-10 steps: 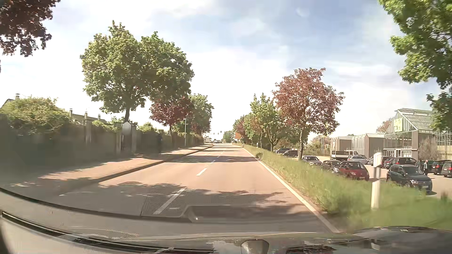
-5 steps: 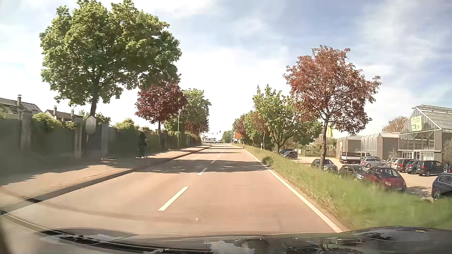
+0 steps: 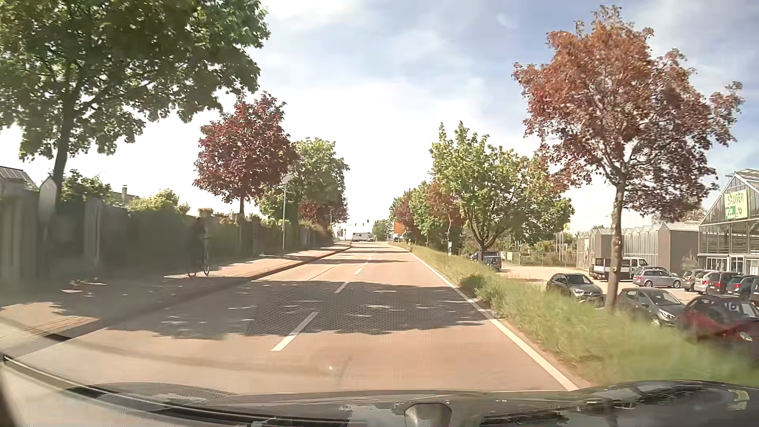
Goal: Follow the waypoints while adhering to traffic rules and regulations
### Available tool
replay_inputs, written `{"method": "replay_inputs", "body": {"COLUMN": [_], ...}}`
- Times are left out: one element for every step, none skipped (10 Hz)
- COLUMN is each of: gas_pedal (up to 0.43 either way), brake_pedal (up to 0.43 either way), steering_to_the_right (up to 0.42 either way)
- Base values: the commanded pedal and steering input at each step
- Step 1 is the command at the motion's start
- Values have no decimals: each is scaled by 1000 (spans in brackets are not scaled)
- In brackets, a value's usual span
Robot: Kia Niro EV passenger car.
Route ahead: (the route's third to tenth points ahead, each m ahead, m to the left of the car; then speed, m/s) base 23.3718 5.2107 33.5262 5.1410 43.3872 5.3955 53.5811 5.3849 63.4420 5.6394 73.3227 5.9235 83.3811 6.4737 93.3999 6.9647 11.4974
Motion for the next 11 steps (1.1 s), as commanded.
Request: {"method": "replay_inputs", "body": {"gas_pedal": [79, 87, 87, 87, 87, 87, 87, 87, 87, 87, 87], "brake_pedal": [0, 0, 0, 0, 0, 0, 0, 0, 0, 0, 0], "steering_to_the_right": [3, 3, 3, 3, 3, 3, 3, 2, 2, 2, 1]}}
